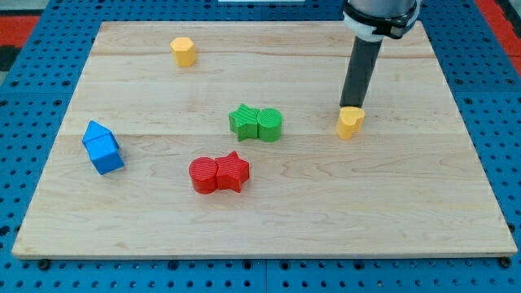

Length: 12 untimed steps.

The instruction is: Push yellow heart towards bottom right

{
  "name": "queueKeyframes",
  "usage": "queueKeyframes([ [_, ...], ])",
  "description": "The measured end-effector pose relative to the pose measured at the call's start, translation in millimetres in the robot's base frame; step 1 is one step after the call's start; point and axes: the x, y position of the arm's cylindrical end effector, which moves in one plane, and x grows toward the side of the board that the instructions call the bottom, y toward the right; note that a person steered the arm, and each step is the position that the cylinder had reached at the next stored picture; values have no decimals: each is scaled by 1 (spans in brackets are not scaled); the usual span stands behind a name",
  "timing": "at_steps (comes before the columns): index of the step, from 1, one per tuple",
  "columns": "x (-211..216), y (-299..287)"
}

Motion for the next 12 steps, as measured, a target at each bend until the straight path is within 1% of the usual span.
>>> queueKeyframes([
  [1,21,17],
  [2,36,19],
  [3,36,17],
  [6,35,-34],
  [7,49,-46],
  [8,74,-26],
  [9,65,0],
  [12,67,45],
])
